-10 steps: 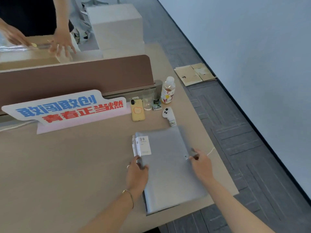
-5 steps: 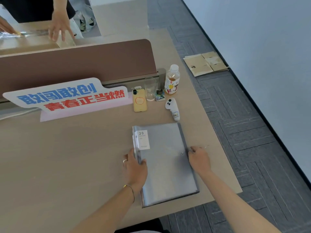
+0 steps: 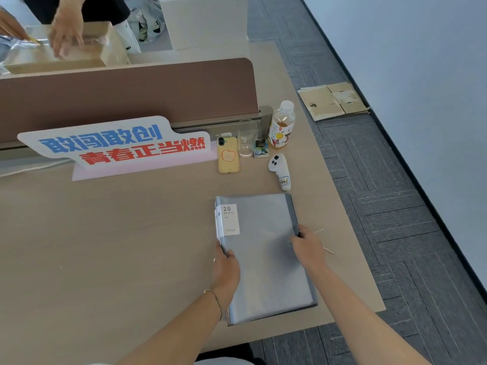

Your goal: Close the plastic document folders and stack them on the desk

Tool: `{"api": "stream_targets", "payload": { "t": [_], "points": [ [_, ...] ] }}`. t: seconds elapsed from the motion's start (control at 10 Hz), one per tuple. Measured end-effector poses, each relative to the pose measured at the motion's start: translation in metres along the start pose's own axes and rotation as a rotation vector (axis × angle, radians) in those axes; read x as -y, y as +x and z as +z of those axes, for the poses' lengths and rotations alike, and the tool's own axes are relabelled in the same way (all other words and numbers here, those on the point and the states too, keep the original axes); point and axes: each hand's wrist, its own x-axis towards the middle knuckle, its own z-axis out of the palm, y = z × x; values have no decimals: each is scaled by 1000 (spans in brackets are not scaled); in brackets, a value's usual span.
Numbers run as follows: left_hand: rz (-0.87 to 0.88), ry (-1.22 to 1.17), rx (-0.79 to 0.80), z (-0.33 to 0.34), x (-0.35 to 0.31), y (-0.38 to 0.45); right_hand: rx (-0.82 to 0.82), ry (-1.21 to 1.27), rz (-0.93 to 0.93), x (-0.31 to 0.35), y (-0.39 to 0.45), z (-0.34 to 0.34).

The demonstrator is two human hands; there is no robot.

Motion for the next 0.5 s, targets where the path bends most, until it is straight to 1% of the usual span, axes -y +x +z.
{"api": "stream_targets", "payload": {
  "t": [0.1, 0.2, 0.3, 0.4, 0.5],
  "points": [
    [-1, -21, -18, 1, -1, 0, -11, 19, 13, 7, -9, 1],
    [2, -38, 26, -1, 0, 3, 14, 33, 3, 1, -8, -1],
    [-20, -73, 109, -10, -7, 2, 45, 21, -18, -5, -4, -7],
    [41, -165, 100, -26, -11, 9, 55, 21, -85, -1, -14, -11],
    [182, -227, 47, -48, -31, 4, 35, -8, -153, 8, -26, -15]
  ]
}}
